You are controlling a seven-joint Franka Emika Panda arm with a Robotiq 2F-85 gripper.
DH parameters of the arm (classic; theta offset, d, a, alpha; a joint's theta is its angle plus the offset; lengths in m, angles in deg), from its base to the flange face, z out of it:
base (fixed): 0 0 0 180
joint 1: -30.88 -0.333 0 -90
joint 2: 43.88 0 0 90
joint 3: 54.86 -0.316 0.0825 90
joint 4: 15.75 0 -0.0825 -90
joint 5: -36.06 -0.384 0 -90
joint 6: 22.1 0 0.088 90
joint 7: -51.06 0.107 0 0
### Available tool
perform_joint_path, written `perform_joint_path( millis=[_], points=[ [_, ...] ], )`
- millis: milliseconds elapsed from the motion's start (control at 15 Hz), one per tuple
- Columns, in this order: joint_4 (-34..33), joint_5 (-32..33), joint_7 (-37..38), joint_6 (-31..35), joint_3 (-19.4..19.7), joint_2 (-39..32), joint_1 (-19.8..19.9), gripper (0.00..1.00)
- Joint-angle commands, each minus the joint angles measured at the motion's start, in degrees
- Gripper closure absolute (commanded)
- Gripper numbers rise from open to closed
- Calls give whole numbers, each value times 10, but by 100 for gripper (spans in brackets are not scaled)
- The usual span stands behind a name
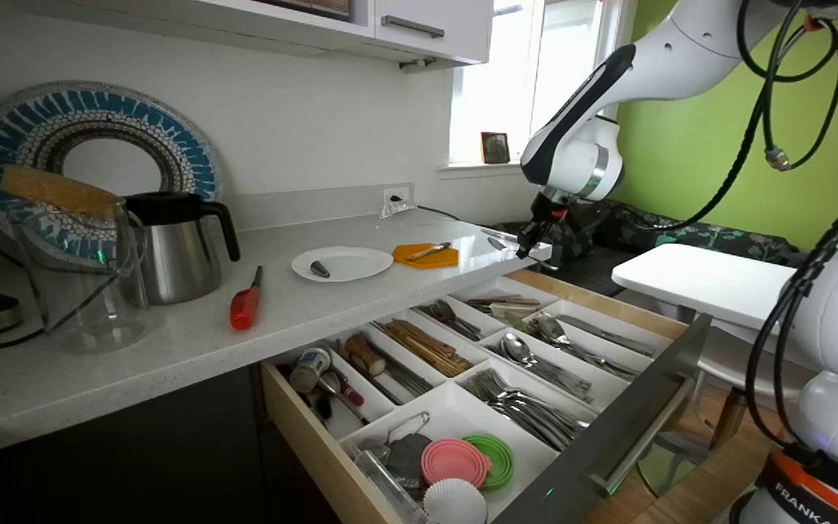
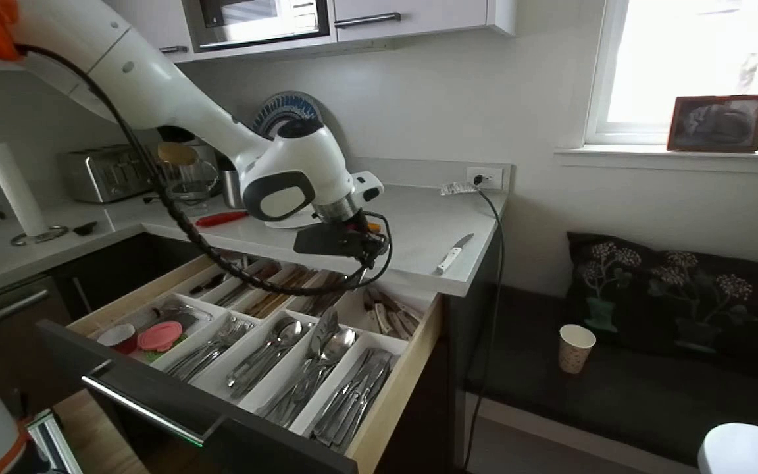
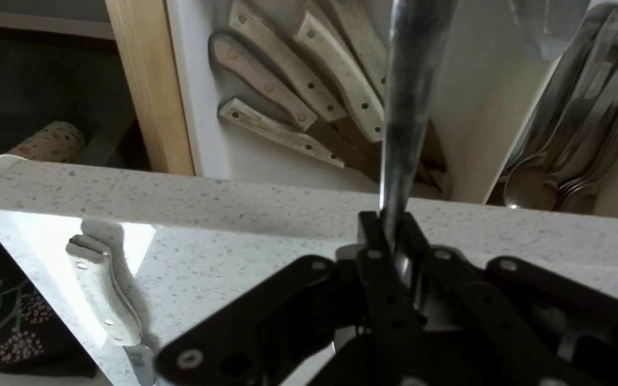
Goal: Move the spoons from the counter to the drawer
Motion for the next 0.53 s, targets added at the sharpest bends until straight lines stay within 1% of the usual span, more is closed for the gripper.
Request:
perform_joint_path(
  millis=[0, 67, 133, 267, 333, 400, 467],
  points=[
    [147, -51, -50, 84, -25, 101, -9, 98],
    [183, -73, -64, 102, -35, 127, -13, 98],
    [215, -109, -94, 111, -41, 153, -18, 98],
    [271, -197, -152, 114, -41, 209, -52, 98],
    [300, -225, -169, 107, -37, 241, -70, 98],
    [327, -245, -181, 77, -32, 275, -83, 98],
    [321, -247, -182, 46, -47, 269, -68, 98]
  ],
)
